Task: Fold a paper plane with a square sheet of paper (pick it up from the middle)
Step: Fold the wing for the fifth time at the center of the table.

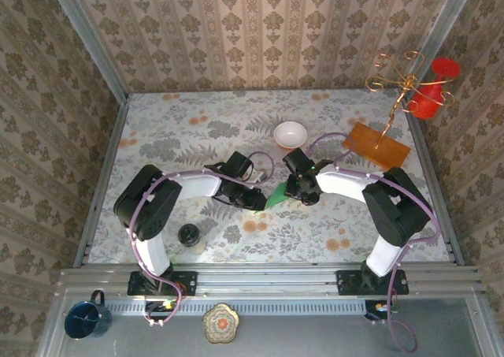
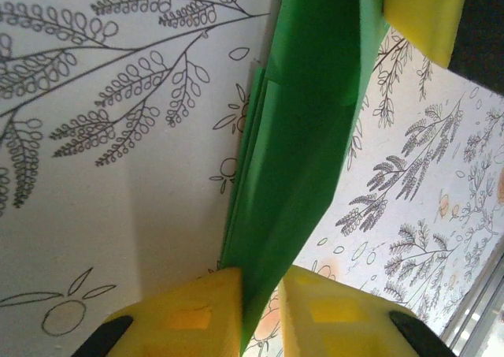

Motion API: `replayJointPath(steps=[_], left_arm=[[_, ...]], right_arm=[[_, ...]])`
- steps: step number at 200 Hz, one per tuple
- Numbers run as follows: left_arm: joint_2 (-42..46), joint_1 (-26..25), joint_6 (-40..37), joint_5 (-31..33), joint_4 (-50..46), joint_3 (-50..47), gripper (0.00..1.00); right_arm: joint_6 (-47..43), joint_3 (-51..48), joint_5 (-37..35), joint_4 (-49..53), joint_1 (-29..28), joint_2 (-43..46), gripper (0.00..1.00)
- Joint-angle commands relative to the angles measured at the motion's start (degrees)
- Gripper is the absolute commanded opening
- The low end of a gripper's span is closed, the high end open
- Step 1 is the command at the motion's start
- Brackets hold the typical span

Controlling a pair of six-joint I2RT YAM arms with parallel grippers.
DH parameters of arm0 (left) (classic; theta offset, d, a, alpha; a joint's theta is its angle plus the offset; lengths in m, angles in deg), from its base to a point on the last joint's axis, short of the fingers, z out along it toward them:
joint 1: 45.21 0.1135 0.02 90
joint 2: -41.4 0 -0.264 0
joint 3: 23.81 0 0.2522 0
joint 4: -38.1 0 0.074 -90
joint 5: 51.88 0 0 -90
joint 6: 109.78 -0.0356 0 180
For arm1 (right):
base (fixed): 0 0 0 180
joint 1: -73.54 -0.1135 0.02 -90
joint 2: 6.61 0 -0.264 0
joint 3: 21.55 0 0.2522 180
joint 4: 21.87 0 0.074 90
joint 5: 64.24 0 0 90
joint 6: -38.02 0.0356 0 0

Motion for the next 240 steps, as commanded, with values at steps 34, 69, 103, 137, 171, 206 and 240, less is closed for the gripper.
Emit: replayJointPath(steps=[34, 69, 103, 137, 171, 206, 240], left_arm=[[-2.8, 0.2, 2.5, 2.1, -5.4, 2.6, 0.21], [-3.9, 0.3, 3.2, 3.6, -8.2, 3.3, 0.19], [-5.4, -0.3, 2.9, 6.5, -12.2, 5.3, 0.18], [-6.8, -1.1, 2.2, 8.0, -14.5, 7.1, 0.18], [-7.2, -1.4, 2.0, 8.2, -14.8, 7.7, 0.17], [-7.3, -1.4, 2.0, 8.1, -14.7, 7.6, 0.17], [-7.3, -1.4, 2.1, 7.7, -14.4, 7.6, 0.17]], right_arm=[[0.0, -1.2, -0.9, -1.1, 0.1, -4.5, 0.41], [0.1, -1.5, -0.8, -1.4, 0.1, -4.8, 0.41], [0.2, -1.6, -0.4, -1.6, 0.1, -3.1, 0.41], [-0.1, -2.6, 0.9, -3.2, 0.4, 3.2, 0.42], [-0.6, -5.2, 1.9, -3.3, 0.9, 13.2, 0.46], [0.9, -7.9, 9.1, -9.0, -0.1, 17.7, 0.39], [3.1, -7.0, 12.7, -16.1, -1.9, 14.6, 0.28]])
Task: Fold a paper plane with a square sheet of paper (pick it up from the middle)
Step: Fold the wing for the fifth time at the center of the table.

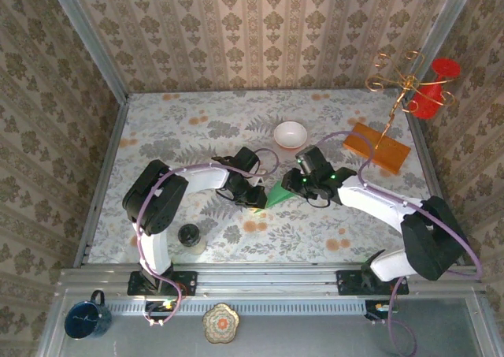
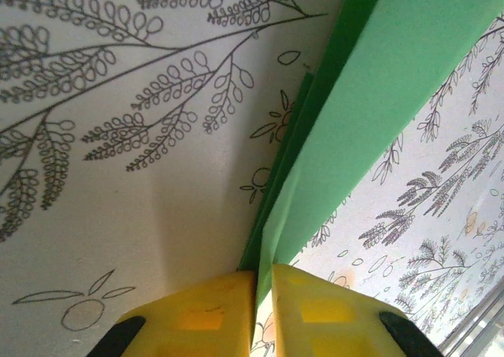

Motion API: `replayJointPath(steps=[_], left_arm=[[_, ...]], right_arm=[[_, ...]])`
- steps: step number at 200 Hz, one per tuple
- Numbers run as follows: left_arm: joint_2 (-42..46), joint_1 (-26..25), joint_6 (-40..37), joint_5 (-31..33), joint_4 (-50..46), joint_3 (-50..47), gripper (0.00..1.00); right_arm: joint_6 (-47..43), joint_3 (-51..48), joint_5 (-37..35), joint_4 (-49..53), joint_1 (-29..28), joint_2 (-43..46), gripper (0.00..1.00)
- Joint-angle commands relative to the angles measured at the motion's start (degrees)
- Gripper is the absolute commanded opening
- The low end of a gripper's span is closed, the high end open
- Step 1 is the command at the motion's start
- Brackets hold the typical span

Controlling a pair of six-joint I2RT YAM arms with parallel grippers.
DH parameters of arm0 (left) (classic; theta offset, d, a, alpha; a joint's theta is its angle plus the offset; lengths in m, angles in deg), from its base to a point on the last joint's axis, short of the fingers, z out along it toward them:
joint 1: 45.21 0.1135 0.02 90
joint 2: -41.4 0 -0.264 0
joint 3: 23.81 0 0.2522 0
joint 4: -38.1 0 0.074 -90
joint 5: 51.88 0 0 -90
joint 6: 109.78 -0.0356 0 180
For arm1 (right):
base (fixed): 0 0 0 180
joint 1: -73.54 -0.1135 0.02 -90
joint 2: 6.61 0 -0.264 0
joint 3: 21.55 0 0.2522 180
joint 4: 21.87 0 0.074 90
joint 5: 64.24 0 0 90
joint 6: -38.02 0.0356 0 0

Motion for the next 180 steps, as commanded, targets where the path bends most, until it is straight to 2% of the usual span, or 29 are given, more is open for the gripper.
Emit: replayJointPath(steps=[1, 21, 77, 113, 180], left_arm=[[-2.9, -0.4, 0.0, 3.8, -2.8, -0.7, 0.17], [-2.9, -0.3, 0.0, 3.7, -2.6, -0.9, 0.17], [-2.4, -0.2, 0.3, 2.7, -1.7, -1.5, 0.17], [-2.2, 0.0, 0.2, 2.3, -1.5, -1.8, 0.17], [-1.8, 0.2, -0.2, 1.3, -1.2, -2.3, 0.17]], right_arm=[[1.9, 0.1, 4.4, -6.4, -1.3, -2.6, 0.27], [2.1, 2.3, 5.0, -7.8, -2.0, -6.4, 0.23], [2.9, 4.0, 3.0, -8.3, -2.0, -13.3, 0.21], [3.8, 1.9, 0.0, -7.4, -1.8, -14.4, 0.21], [3.5, 0.2, -1.1, -7.1, -0.6, -15.5, 0.21]])
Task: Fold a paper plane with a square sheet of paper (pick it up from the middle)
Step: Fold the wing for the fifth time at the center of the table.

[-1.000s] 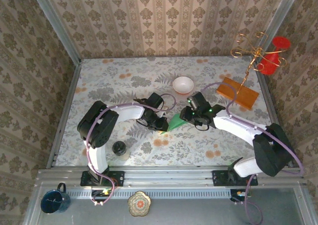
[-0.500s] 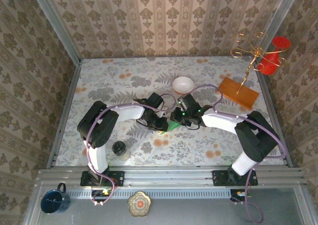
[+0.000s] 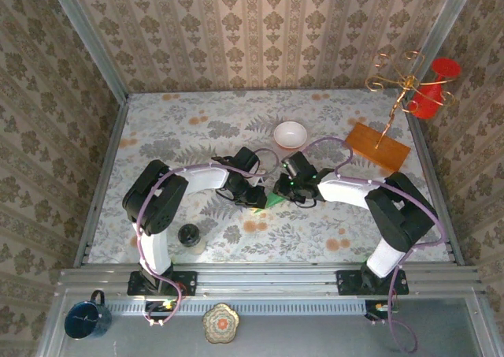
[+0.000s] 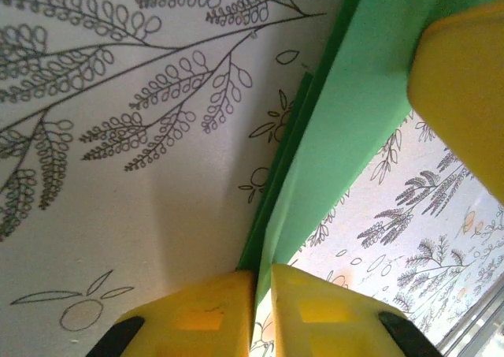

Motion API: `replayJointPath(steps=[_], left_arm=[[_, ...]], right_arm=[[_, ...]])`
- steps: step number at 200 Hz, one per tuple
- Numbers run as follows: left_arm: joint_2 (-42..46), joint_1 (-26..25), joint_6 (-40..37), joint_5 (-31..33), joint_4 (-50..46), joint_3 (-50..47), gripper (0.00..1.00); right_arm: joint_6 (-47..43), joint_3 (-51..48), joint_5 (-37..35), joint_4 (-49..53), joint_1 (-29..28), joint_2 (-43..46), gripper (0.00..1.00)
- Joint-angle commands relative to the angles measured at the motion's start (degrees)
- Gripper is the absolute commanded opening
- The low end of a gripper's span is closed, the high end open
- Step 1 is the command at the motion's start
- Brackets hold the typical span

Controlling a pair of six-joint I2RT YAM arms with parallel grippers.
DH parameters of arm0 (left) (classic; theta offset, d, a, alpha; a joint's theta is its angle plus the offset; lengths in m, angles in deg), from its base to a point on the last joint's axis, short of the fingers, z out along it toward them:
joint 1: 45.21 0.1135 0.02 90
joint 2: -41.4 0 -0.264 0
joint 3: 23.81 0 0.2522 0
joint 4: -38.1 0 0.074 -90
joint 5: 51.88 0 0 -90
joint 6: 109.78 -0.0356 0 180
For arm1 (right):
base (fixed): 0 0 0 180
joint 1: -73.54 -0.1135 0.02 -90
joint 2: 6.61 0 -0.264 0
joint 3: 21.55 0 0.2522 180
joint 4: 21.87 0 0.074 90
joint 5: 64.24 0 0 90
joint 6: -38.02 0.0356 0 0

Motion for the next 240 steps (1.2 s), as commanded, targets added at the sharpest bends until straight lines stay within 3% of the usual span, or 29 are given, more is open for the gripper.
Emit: replayJointPath(steps=[1, 115, 189, 240], left_arm=[[-1.8, 0.1, -0.3, 1.7, -1.4, -2.2, 0.17], [0.6, 1.0, -0.1, 1.1, -1.2, -2.9, 0.18], [13.1, 3.9, 0.0, 1.2, -0.7, -3.8, 0.33], [8.2, -0.5, 2.5, -2.2, 4.4, 0.5, 0.21]], right_arm=[[0.5, -1.1, -2.3, 0.4, 0.5, -1.3, 0.21], [0.1, -4.1, -2.8, 0.0, 1.3, -2.8, 0.21], [-3.1, -5.7, 1.2, -1.7, 3.3, -2.7, 0.21], [-3.5, -5.8, 3.1, -3.0, 3.8, -3.5, 0.20]])
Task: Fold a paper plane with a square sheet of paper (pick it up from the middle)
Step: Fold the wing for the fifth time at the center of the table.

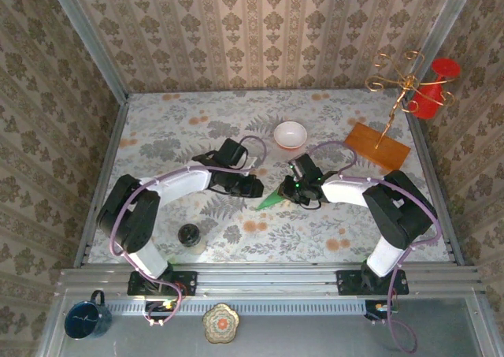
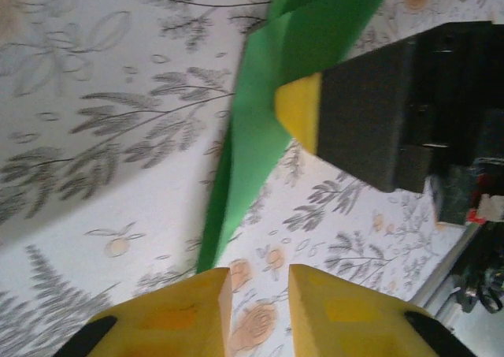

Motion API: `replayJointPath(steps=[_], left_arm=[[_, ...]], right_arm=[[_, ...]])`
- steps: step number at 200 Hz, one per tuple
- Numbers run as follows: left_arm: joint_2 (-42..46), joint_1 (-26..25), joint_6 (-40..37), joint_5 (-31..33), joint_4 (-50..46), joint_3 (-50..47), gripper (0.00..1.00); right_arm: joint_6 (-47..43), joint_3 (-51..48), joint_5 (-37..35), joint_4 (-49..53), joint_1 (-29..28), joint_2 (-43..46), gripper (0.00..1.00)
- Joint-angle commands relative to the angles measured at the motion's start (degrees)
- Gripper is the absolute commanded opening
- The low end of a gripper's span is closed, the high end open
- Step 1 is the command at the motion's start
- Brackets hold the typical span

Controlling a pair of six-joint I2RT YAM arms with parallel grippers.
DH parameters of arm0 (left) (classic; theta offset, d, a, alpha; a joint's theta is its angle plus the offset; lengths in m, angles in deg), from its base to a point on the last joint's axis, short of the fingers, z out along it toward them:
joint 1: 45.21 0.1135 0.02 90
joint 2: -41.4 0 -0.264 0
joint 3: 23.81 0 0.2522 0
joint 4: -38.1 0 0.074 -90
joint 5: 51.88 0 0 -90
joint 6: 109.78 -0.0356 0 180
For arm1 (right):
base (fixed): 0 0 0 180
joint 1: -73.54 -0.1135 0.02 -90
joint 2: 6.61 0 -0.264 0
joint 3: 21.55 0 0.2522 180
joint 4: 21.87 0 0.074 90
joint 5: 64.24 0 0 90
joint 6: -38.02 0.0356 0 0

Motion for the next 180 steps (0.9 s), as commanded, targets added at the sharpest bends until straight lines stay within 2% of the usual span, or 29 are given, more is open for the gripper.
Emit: replayJointPath(steps=[1, 24, 61, 118, 180], left_arm=[[-4.1, -2.6, 1.2, -1.8, 1.3, 3.9, 0.20], [-7.8, -3.0, 1.8, -2.0, 2.1, 5.7, 0.14], [-12.5, -3.0, 2.3, -3.7, 2.9, 8.0, 0.10], [-17.5, -2.6, 2.7, -5.0, 3.3, 9.9, 0.09], [-17.6, -1.4, 2.1, -4.9, 2.4, 5.3, 0.08]], right_arm=[[-1.2, -2.0, 0.0, 1.5, 0.7, -2.4, 0.20], [-1.6, -2.2, 0.8, 0.8, 1.0, -2.6, 0.19], [-2.3, -2.3, 1.8, 0.7, 1.5, -2.5, 0.16], [-2.9, -1.9, 3.1, 1.5, 2.1, -3.2, 0.14], [-5.7, 0.1, 1.5, 6.3, 2.6, -5.0, 0.14]])
